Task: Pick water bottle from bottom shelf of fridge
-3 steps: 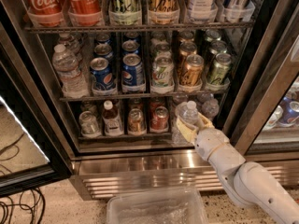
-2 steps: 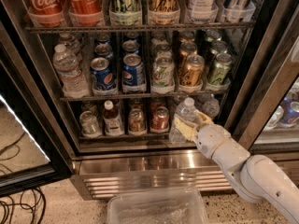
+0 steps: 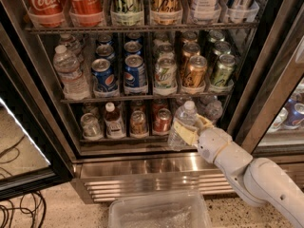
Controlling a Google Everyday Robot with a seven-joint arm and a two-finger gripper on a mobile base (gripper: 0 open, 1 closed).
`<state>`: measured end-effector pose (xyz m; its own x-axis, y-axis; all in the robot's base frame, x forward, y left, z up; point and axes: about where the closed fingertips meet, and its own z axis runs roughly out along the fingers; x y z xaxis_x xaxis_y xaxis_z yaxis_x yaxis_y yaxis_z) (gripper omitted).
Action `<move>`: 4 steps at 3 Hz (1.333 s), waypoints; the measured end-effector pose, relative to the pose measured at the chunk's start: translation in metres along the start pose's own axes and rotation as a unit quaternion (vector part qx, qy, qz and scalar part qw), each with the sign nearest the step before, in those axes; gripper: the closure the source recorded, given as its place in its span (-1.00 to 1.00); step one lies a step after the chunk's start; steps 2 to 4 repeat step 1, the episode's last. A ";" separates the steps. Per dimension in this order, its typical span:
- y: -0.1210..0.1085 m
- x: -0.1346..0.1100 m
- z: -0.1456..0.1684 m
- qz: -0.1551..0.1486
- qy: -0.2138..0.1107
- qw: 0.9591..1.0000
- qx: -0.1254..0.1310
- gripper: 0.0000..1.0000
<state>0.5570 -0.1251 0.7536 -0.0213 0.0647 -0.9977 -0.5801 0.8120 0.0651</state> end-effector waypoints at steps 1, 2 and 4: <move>0.043 -0.009 -0.008 0.042 -0.003 0.998 -0.052 1.00; 0.043 -0.009 -0.008 0.042 -0.003 0.998 -0.052 1.00; 0.043 -0.009 -0.008 0.042 -0.003 0.998 -0.052 1.00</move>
Offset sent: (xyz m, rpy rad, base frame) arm 0.0000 0.0000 0.0000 0.0000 0.0000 0.0000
